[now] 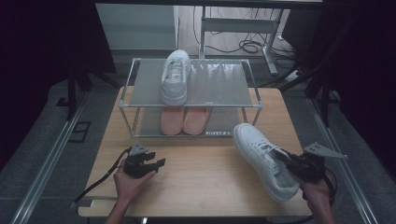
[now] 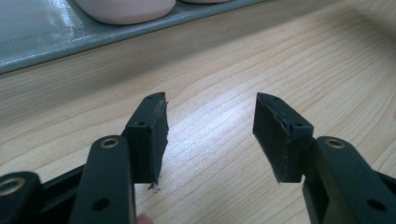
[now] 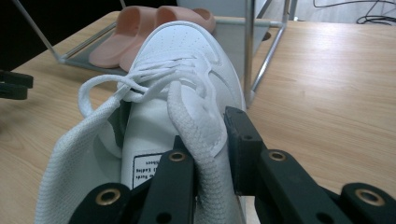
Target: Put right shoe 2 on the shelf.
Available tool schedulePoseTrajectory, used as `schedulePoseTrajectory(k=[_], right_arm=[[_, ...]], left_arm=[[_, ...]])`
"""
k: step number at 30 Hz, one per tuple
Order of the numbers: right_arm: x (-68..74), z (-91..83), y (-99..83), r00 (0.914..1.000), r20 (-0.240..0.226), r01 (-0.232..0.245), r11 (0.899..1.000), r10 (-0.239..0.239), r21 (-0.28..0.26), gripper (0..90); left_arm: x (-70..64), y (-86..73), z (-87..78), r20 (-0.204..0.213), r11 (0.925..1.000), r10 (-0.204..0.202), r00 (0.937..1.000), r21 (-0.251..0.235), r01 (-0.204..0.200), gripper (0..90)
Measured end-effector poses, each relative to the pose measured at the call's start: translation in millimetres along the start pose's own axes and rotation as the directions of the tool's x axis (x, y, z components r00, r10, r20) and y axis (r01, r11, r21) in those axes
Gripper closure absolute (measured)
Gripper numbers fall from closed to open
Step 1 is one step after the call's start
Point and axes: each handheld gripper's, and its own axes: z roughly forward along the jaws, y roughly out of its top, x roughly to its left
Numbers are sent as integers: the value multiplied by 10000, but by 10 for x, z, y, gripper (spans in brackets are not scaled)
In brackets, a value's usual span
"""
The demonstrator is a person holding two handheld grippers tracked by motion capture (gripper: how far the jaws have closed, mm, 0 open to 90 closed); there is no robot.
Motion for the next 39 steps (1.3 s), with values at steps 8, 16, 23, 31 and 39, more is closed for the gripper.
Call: schedulePoseTrajectory(k=[8,16,23,31,39], right_arm=[[98,85,50,9996,-281,54,10000,-56,-64,805],[192,153,95,9986,-520,123,9999,-129,-117,805],[281,198,153,9972,-722,188,9996,-204,-228,805],[402,251,235,9950,-963,236,9990,-272,-384,805],[528,279,334,9916,-1237,312,9979,-381,-567,805]], left_arm=[[2,-1,-1,-10,10000,36,10000,17,-36,454],[6,1,-5,-33,10000,57,10000,17,-57,454],[7,0,-3,-25,10000,65,10000,24,-65,454],[4,-3,8,-5,10000,48,10000,62,-48,453],[3,-3,10,18,10000,46,10000,68,-46,453]])
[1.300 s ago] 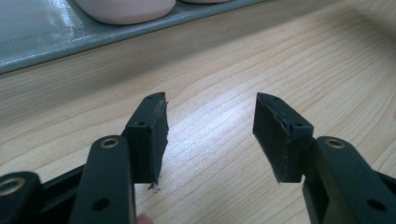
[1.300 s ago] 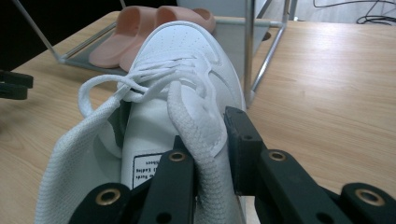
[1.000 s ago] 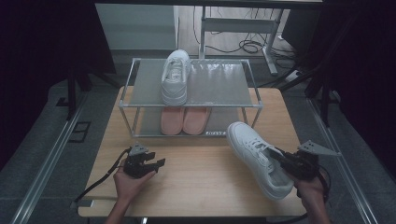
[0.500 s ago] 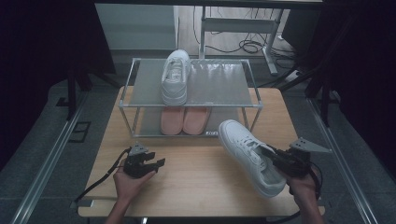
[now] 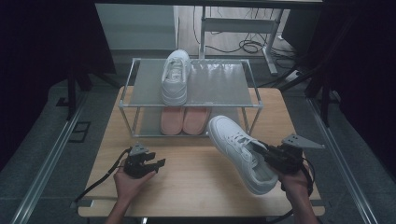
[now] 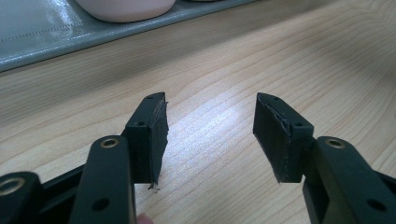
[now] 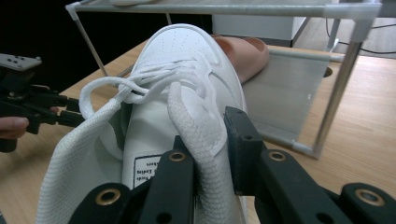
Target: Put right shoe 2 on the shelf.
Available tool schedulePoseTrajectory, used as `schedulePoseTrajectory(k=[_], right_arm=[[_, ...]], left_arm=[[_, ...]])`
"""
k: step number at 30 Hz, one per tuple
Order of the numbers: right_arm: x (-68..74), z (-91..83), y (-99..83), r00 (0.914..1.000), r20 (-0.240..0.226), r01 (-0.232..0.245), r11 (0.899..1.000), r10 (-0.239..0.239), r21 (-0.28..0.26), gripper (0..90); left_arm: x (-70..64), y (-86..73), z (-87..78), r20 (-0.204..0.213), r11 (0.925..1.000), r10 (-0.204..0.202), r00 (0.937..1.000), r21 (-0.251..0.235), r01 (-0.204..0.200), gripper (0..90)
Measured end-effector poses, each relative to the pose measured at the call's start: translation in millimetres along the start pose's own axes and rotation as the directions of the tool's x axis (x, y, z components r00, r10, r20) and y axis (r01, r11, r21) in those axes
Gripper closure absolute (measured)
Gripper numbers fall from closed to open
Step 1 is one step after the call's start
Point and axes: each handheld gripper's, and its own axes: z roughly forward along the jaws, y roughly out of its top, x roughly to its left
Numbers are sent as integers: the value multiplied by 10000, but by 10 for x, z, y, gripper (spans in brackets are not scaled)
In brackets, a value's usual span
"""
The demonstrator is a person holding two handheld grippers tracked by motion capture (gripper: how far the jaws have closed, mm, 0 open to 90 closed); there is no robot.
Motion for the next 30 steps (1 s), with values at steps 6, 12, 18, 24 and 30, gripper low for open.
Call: schedulePoseTrajectory(k=[6,12,18,24,30], right_arm=[[88,71,59,9998,-188,76,9999,-78,-77,805],[177,132,132,9990,-397,216,9997,-221,-140,805],[241,141,220,9982,-531,278,9991,-295,-327,805],[292,135,318,9974,-647,288,9982,-322,-521,805],[331,141,400,9971,-700,267,9976,-312,-637,806]], left_arm=[[0,0,1,-23,10000,-16,10000,-16,16,453],[2,0,-2,-19,10000,-14,10000,-25,14,453],[4,1,-5,-8,10000,8,10000,5,-8,453],[9,3,-9,-17,10000,77,10000,5,-77,453],[10,3,-5,-11,10000,80,10000,3,-80,453]])
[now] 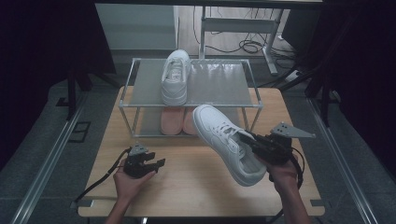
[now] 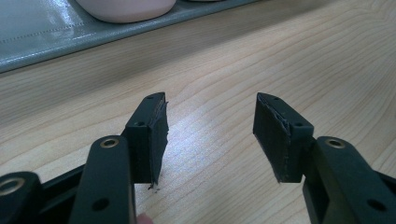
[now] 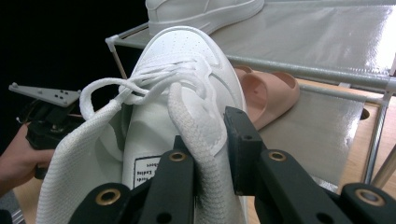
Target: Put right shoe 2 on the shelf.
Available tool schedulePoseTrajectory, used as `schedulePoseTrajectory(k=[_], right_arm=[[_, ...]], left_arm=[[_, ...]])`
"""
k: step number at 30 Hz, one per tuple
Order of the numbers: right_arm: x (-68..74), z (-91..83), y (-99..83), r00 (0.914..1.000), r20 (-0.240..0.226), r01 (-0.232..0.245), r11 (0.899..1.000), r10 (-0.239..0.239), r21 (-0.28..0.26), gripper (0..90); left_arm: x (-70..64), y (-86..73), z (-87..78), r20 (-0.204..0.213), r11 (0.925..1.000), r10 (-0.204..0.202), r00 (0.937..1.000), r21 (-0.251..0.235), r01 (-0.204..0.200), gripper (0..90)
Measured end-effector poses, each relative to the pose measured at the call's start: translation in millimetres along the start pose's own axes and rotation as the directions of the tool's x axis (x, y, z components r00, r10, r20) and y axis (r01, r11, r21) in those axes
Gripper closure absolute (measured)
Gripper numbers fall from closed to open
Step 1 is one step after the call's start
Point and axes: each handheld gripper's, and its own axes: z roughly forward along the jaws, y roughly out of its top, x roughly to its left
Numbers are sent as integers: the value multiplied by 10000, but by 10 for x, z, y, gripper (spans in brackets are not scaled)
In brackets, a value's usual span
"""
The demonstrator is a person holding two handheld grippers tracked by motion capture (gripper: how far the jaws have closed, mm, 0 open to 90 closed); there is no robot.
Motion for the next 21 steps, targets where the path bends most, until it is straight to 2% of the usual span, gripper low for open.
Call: schedulePoseTrajectory(k=[21], right_arm=[[-31,83,314,9992,179,-336,9982,345,-489,806]], left_arm=[[1,0,5,33,10000,-7,10000,-18,8,453]])
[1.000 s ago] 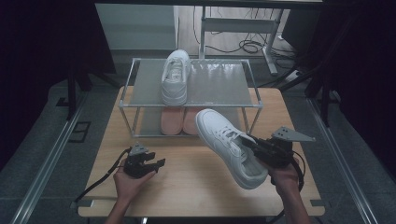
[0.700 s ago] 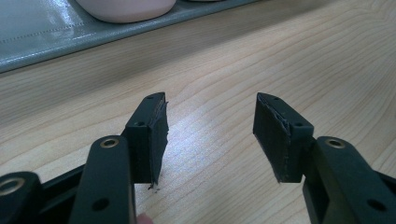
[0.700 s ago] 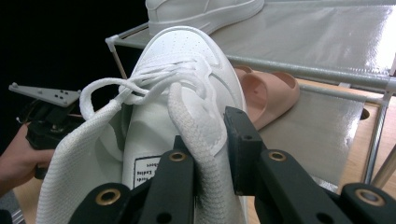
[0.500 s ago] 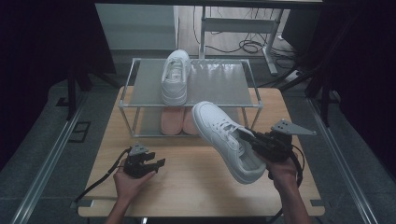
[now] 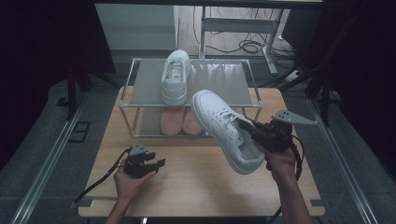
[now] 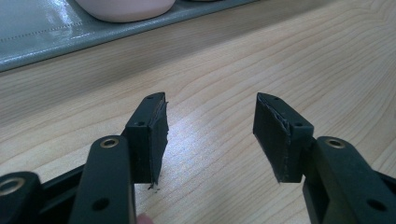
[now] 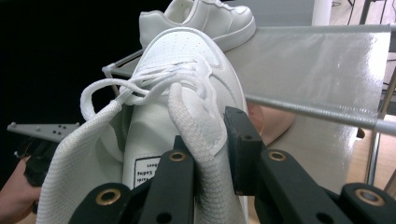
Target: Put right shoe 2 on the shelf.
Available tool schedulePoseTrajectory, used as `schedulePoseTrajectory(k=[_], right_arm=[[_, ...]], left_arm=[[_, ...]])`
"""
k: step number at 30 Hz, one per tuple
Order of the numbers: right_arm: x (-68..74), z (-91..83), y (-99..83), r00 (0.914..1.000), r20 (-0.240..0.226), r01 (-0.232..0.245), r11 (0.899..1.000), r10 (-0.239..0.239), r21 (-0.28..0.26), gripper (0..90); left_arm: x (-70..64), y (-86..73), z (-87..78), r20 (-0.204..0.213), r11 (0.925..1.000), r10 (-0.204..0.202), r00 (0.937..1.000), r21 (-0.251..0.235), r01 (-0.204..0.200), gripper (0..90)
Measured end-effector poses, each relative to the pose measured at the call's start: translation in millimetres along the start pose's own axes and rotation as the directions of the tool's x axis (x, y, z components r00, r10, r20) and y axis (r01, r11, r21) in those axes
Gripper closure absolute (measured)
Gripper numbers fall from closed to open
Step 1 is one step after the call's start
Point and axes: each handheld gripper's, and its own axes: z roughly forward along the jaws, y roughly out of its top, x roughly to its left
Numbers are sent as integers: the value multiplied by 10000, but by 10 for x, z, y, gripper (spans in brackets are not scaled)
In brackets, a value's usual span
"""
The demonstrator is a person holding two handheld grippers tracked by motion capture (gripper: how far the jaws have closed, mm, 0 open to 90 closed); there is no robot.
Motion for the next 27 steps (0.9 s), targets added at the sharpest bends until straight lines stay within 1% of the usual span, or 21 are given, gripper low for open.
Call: schedulePoseTrajectory(k=[11,22,27], right_arm=[[-56,142,200,9989,355,-289,9995,294,-144,806],[-95,325,442,9962,735,-439,9987,457,-268,805],[-114,424,557,9942,948,-493,9985,511,-218,805]], left_arm=[[1,0,2,-15,10000,-1,10000,11,1,452],[3,1,0,-12,10000,5,10000,8,-5,453],[4,1,-1,-11,10000,2,10000,12,-2,453]])
